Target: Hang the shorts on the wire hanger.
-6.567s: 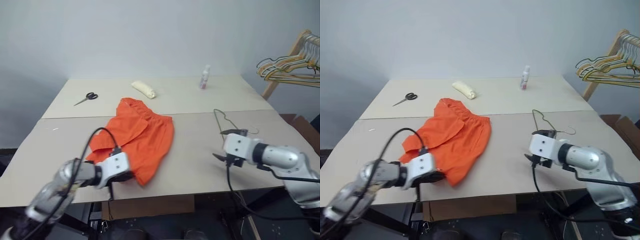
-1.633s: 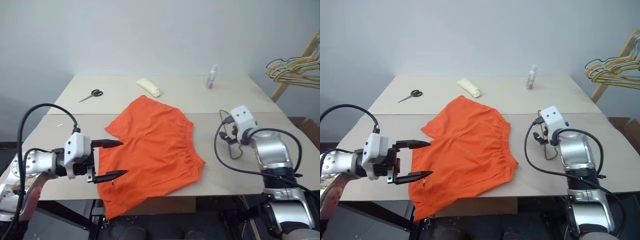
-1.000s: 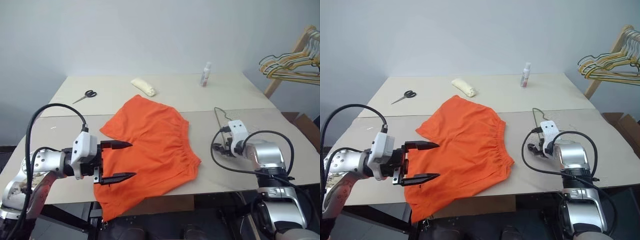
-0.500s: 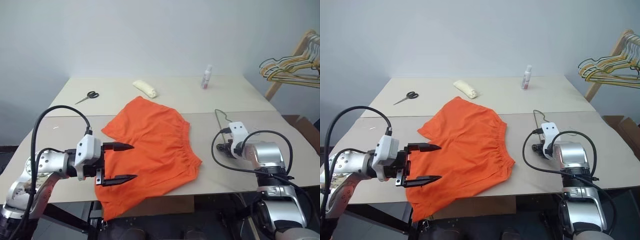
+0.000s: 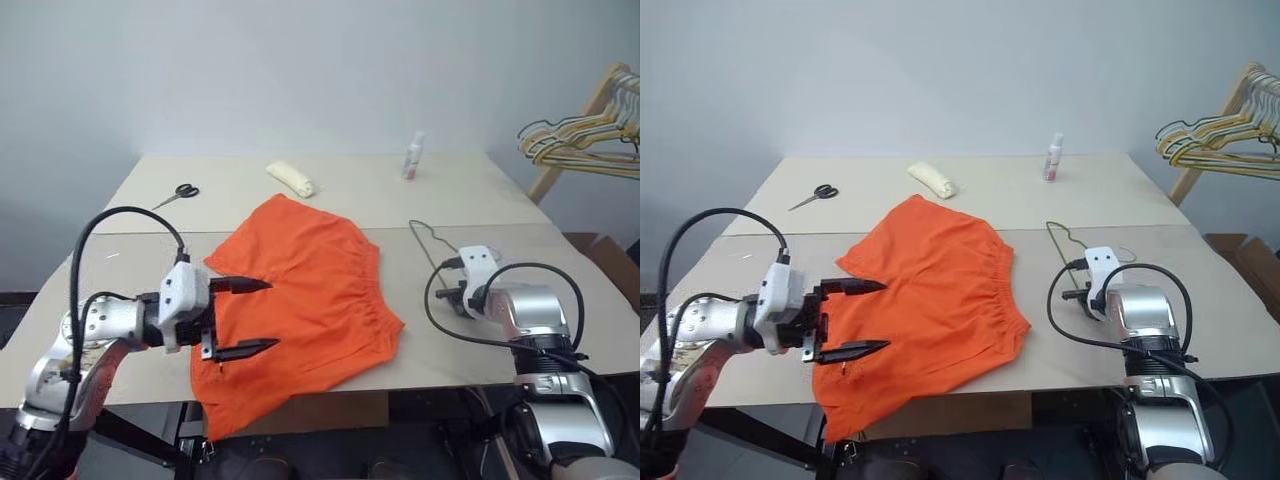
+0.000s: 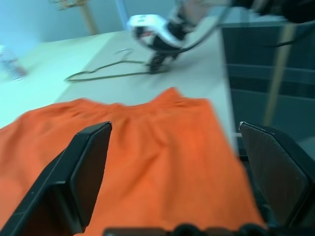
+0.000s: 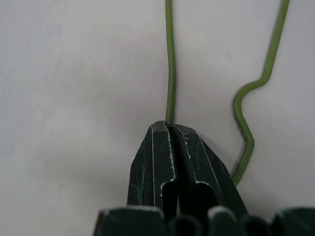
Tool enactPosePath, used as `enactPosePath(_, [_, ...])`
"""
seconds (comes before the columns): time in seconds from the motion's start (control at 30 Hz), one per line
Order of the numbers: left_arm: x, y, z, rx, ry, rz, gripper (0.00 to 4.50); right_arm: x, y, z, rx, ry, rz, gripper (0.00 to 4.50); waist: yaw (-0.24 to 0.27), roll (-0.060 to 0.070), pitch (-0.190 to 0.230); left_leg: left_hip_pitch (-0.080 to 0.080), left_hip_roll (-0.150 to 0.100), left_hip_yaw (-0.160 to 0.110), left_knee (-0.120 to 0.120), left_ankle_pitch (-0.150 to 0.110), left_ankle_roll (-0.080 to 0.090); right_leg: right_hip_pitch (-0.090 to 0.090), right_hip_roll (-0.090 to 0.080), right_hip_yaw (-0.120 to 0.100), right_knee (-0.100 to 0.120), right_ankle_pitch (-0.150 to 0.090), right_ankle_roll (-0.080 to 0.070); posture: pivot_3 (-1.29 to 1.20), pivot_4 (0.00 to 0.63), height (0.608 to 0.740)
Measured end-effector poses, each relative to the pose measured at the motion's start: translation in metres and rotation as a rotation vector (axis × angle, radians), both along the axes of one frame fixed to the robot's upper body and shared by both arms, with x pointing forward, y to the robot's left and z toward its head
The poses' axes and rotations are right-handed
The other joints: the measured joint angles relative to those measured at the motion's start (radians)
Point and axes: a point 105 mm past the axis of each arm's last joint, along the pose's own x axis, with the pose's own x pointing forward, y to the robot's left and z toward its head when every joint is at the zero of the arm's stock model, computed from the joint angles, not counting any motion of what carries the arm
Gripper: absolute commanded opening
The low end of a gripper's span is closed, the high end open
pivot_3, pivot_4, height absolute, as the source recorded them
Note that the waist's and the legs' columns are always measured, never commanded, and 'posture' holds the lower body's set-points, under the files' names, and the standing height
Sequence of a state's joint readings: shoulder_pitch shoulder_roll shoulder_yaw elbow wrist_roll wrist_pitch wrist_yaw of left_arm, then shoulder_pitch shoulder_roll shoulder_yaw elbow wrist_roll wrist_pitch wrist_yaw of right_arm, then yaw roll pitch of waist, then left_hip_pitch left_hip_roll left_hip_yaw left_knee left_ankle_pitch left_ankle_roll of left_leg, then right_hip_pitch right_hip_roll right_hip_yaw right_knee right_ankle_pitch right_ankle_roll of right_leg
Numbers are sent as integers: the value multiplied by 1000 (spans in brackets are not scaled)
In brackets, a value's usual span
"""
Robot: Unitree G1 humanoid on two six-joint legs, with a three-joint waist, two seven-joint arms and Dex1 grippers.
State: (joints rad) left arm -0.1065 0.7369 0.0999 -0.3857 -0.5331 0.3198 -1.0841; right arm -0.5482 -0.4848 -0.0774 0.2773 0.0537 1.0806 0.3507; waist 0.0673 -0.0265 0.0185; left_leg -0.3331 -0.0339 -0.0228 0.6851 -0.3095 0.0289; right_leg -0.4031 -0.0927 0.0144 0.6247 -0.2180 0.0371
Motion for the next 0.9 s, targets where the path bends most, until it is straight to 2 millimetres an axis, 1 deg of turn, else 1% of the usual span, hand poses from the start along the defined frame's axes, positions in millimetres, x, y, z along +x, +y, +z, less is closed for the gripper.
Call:
enactPosePath(0.03, [8,-1,1,-27,1,43,4500,0,0,0,-5,-8,3,34,2,0,0,0,0,0,0,0,0,0,0,0,0,0,0,105,0,740])
enactPosePath(0.1, [30,-3,5,-100,16,162,4500,-2,2,2,-17,-40,26,34,1,0,0,-1,0,0,0,0,0,-1,-1,0,0,1,1,96,0,740])
enactPosePath(0.17, [48,-4,9,-211,71,251,4500,-2,9,11,-7,-90,61,34,-6,2,1,-3,0,0,0,0,0,-3,-1,0,0,1,1,75,0,740])
enactPosePath(0.2, [55,-5,12,-274,105,278,4500,0,16,21,10,-131,87,34,-10,2,1,-4,0,0,0,0,0,-5,-1,1,1,1,1,59,0,740])
enactPosePath(0.23, [62,-9,15,-347,150,298,4500,2,23,36,35,-189,118,34,-19,2,1,-5,0,0,0,0,0,-6,-1,1,1,1,1,55,0,740])
enactPosePath(0.33, [75,-19,24,-492,255,322,4500,2,41,78,85,-343,202,34,-37,2,1,-6,0,0,0,0,0,-7,-1,2,0,1,1,33,0,740])
enactPosePath(0.4, [81,-21,29,-563,322,336,4500,-1,50,94,91,-409,251,34,-45,2,1,-6,0,0,0,0,0,-7,-1,2,-1,1,1,22,0,740])
enactPosePath(0.43, [85,-23,32,-622,371,334,4500,-6,54,100,86,-448,286,34,-49,2,1,-6,0,-1,0,0,0,-6,-2,1,-1,1,2,9,0,740])
enactPosePath(0.5, [92,-25,39,-719,453,328,4500,-17,66,108,55,-538,379,34,-51,2,1,-6,0,-1,0,0,0,-6,-2,1,-1,1,2,1,0,740])
enactPosePath(0.57, [98,-29,44,-784,518,320,4500,-28,80,115,-8,-655,489,34,-57,2,1,-6,-1,-1,0,0,0,-5,-3,1,-2,1,3,-7,0,740])
enactPosePath(0.67, [102,-38,54,-871,585,284,4500,-43,101,118,-69,-793,633,34,-63,1,1,-4,-2,0,0,0,-1,-4,-3,3,-2,1,4,-22,0,740])
enactPosePath(0.8, [96,-42,66,-962,643,186,4500,-53,121,122,-79,-923,709,34,-85,2,1,-3,-2,1,0,1,-2,-5,-2,4,-1,1,4,-28,0,740])
enactPosePath(0.9, [91,-43,73,-1012,658,129,4500,-59,136,126,-84,-993,767,34,-87,2,1,-3,-2,1,0,1,-3,-5,-2,4,-1,1,4,-29,0,740])
